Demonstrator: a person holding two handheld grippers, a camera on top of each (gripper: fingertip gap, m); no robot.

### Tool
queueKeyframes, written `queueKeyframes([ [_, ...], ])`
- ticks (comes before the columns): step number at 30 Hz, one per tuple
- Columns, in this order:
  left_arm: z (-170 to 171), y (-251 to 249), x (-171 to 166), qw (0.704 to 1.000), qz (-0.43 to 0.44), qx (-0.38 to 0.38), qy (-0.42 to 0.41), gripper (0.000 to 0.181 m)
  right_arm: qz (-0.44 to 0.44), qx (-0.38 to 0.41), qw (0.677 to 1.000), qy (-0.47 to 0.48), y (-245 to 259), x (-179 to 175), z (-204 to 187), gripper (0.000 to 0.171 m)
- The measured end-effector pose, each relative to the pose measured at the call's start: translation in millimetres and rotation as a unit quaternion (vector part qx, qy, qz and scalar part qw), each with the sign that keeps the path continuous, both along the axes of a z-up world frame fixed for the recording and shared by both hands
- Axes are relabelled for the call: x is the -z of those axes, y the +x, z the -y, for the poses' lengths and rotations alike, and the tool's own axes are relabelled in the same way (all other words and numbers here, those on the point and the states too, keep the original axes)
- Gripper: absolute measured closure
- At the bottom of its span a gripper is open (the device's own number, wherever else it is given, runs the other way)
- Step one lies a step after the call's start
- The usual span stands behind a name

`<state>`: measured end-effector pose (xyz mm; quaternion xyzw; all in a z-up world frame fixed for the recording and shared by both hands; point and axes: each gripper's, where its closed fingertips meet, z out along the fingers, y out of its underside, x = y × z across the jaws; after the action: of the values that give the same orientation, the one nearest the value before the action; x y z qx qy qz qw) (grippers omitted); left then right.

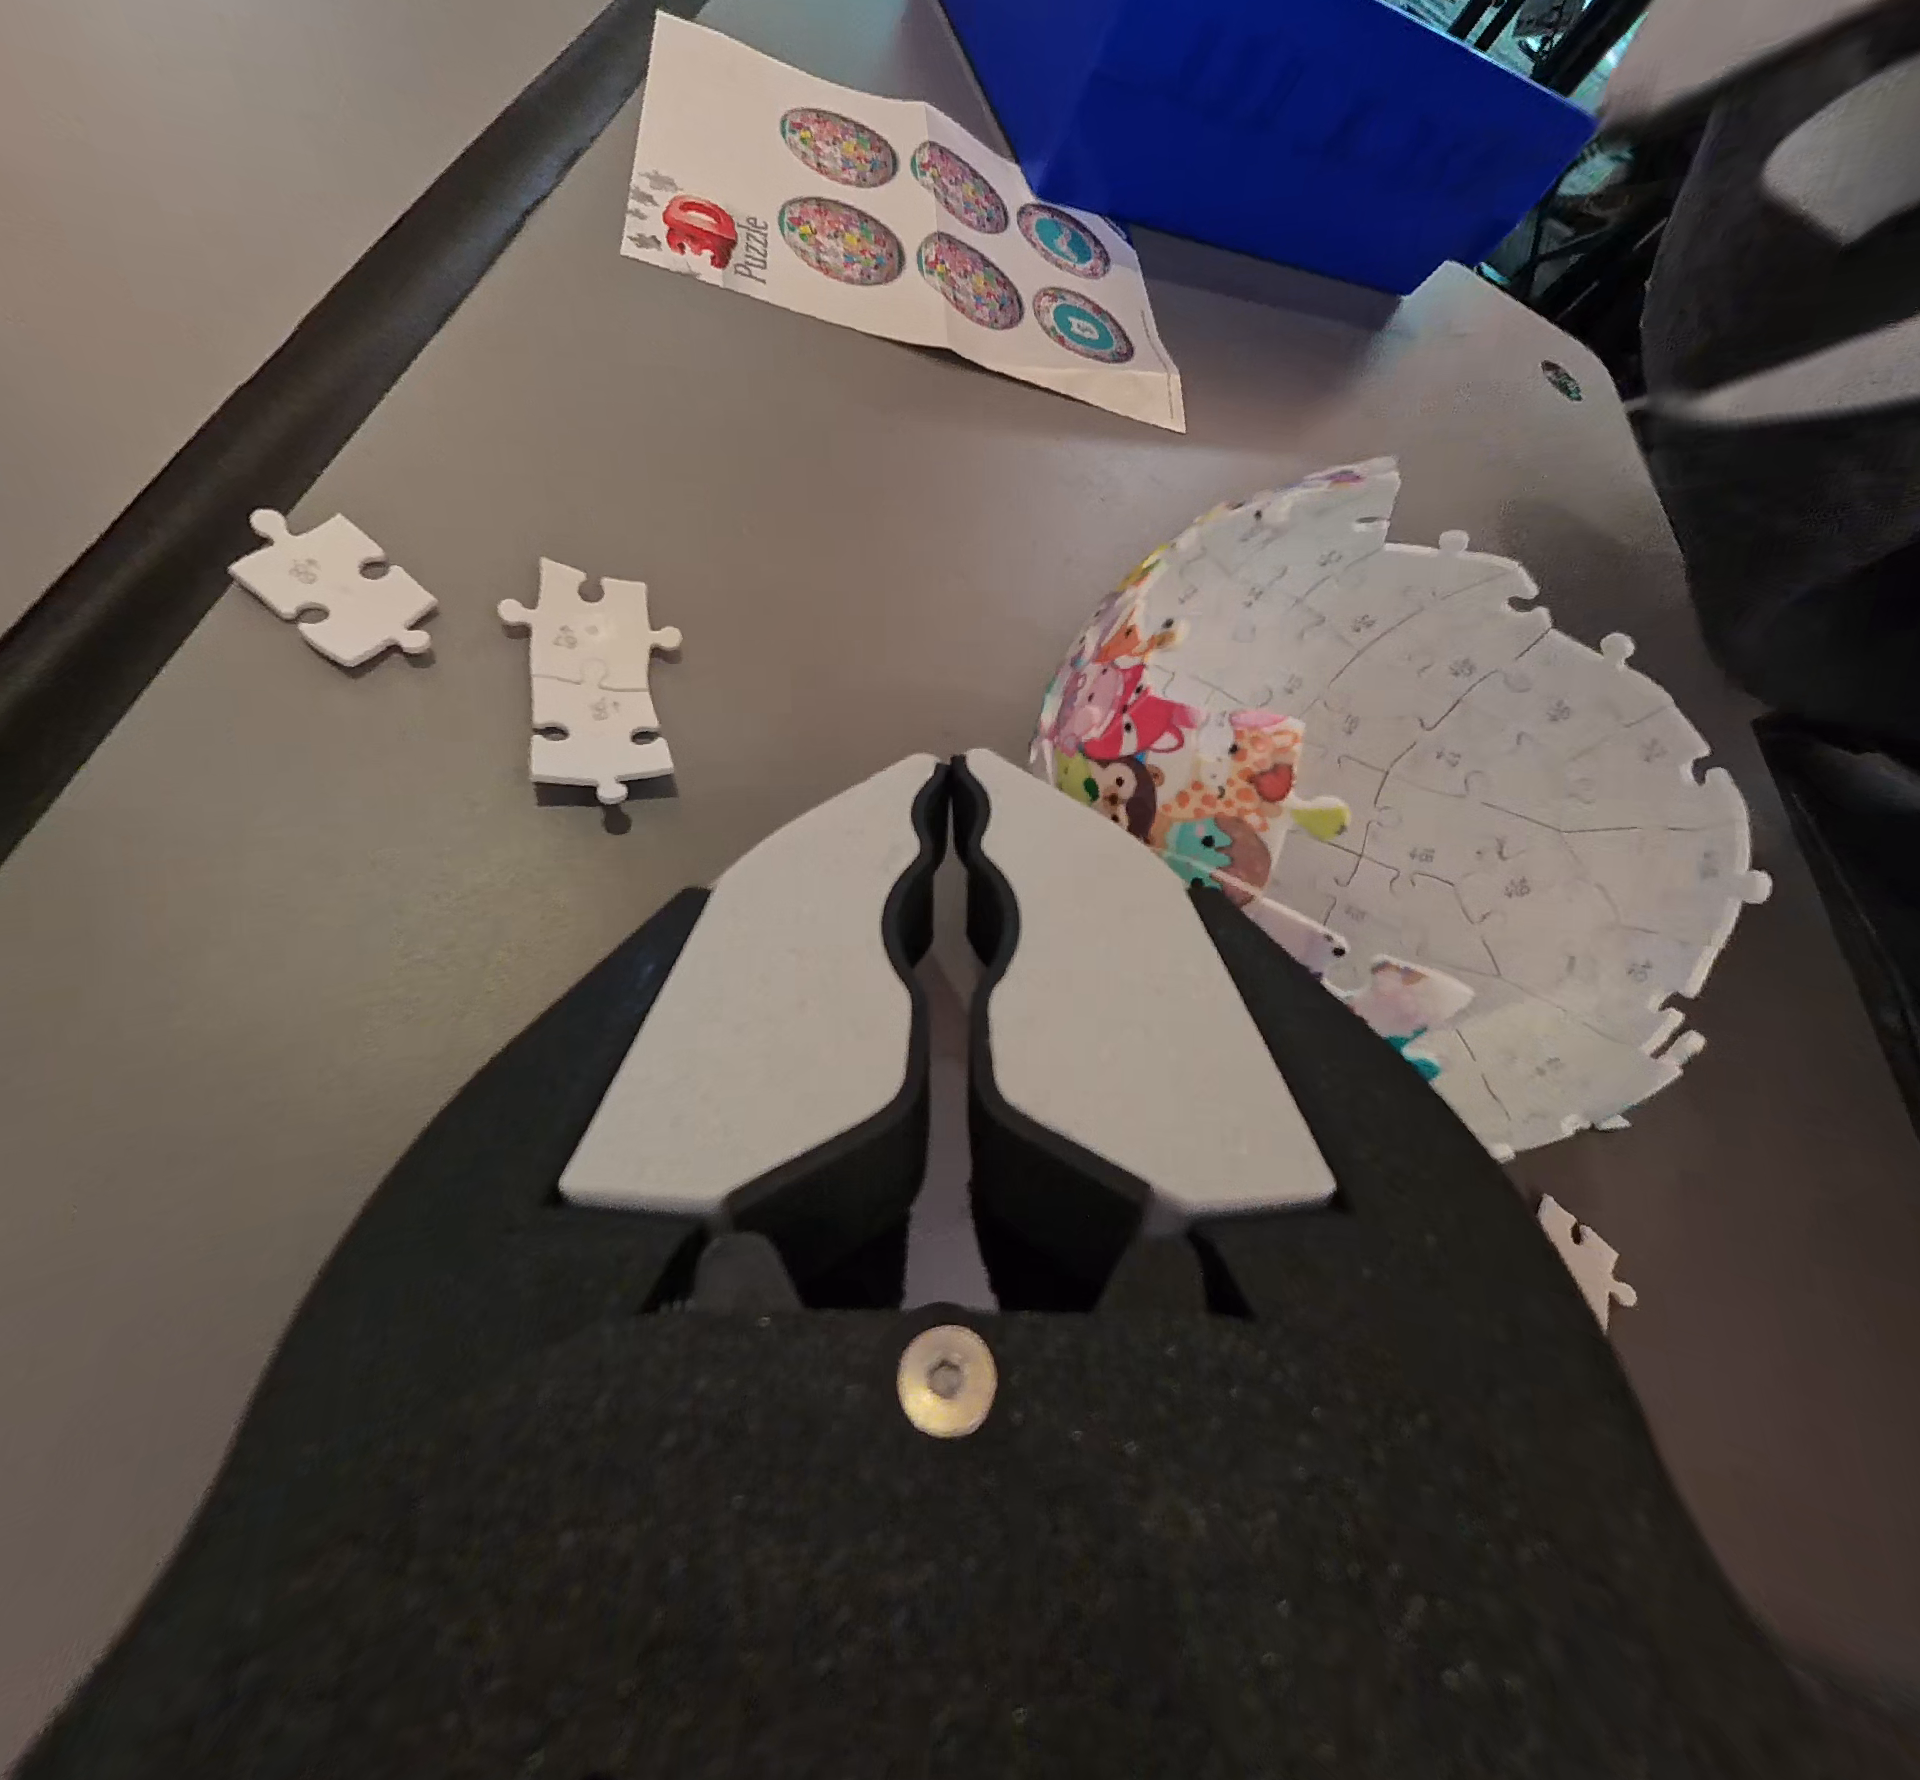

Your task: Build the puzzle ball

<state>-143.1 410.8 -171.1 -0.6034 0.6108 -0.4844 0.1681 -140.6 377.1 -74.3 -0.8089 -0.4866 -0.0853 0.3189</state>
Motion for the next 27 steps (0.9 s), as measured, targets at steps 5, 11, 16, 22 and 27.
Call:
queueKeyframes([
  [5,-1.8,2.0,5.7,1.0,0.001,-0.009,0.007,0.181,-0.067,0.082,0.994,0.011,24.8,1.9,21.5,0.146],
  [11,-7.2,5.0,1.7,1.0,0.02,-0.021,-0.004,0.181,-0.111,0.1,0.988,-0.024,15.3,23.2,29.0,0.141],
  [16,-24.1,6.8,-1.8,0.996,0.059,-0.066,-0.022,0.181,0.04,0.022,0.996,-0.076,-6.5,29.7,4.9,0.132],
  [22,-42.6,-1.4,-21.0,0.986,0.127,-0.106,-0.003,0.181,0.114,0.016,0.981,-0.154,-5.5,42.8,-10.2,0.137],
  [27,-49.3,-10.1,-26.6,0.982,0.144,-0.119,-0.019,0.181,0.158,0.035,0.966,-0.2,-2.9,55.7,-11.4,0.145],
])
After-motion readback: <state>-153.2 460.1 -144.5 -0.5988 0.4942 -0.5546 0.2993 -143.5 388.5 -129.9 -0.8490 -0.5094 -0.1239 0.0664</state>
